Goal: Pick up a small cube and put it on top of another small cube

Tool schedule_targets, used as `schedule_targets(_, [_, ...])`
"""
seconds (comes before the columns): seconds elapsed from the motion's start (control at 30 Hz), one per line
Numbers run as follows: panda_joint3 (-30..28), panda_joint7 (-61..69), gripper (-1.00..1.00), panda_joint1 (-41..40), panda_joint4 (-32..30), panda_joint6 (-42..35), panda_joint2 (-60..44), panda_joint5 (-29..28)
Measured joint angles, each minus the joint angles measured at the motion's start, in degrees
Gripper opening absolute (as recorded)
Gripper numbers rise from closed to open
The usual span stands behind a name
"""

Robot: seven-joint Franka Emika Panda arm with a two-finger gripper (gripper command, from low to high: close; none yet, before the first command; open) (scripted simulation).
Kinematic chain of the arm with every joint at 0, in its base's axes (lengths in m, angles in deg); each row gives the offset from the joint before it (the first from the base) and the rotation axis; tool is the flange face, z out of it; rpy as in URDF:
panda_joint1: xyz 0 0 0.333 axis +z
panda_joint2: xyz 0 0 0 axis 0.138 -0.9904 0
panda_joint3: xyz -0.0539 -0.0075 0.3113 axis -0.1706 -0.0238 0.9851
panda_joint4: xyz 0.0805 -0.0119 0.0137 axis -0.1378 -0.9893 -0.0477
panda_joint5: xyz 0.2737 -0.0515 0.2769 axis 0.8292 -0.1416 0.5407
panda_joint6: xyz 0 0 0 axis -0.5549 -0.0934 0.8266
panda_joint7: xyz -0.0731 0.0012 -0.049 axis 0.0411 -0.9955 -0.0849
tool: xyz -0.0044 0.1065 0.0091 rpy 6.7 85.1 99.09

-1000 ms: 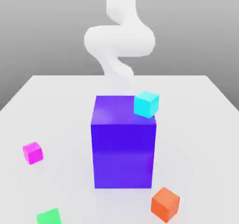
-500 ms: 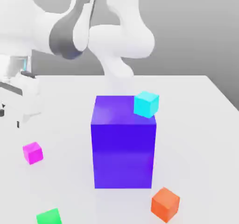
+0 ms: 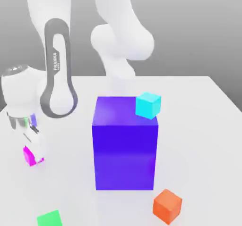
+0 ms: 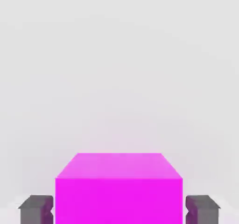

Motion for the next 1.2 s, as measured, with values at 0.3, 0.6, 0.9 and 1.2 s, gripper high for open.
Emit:
schedule_targets(0.3, [-6.25,-8.69,-1.0,3.55,-2.47,-8.19,10.82,-11.54])
schedule_targets(0.6, [-1.08,-21.26,-1.0,11.7,10.65,-18.64,8.3,-14.42])
schedule_targets(0.9, [4.61,-34.58,-1.0,22.03,26.22,-27.72,1.91,-16.32])
schedule_targets(1.2, [5.16,-35.46,1.0,22.91,27.9,-22.15,-5.31,-16.11])
